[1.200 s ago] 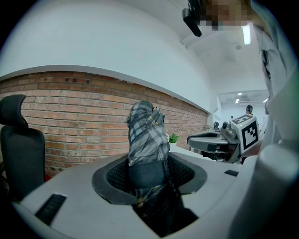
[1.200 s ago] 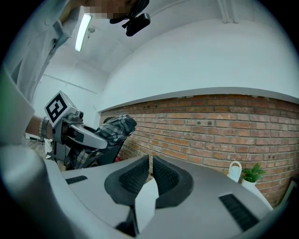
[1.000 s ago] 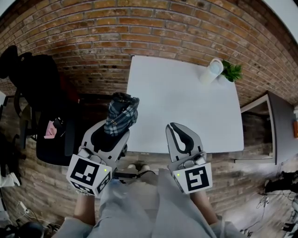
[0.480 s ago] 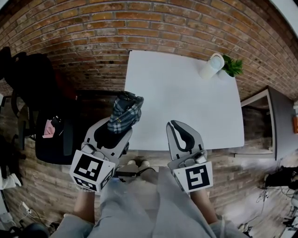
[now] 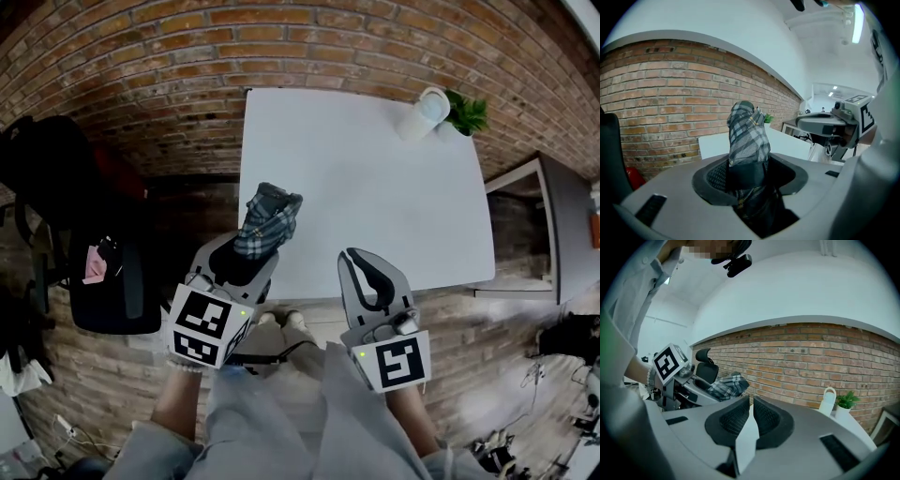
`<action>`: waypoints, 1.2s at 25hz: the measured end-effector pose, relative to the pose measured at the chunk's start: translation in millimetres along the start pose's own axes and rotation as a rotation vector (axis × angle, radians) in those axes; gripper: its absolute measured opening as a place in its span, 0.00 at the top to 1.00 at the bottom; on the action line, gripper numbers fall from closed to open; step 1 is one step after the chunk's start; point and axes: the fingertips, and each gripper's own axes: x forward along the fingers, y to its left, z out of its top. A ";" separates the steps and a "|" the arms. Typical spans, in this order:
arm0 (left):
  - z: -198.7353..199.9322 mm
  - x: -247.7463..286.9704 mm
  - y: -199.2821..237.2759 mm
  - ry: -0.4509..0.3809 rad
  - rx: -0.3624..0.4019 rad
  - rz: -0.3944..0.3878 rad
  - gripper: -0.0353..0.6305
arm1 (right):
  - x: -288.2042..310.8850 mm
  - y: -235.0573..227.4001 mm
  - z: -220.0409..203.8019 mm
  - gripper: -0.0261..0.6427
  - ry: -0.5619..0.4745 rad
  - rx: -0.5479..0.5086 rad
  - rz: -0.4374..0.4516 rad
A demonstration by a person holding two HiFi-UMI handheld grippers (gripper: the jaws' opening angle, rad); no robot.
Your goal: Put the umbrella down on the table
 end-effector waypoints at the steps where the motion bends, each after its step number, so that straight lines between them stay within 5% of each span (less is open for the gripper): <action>1: -5.5 6.6 1.2 0.020 -0.003 -0.001 0.59 | 0.0 -1.2 -3.9 0.88 0.009 0.004 -0.005; 30: -136.7 144.6 27.6 0.411 0.032 0.002 0.59 | 4.1 4.7 -74.4 0.88 0.155 0.037 -0.008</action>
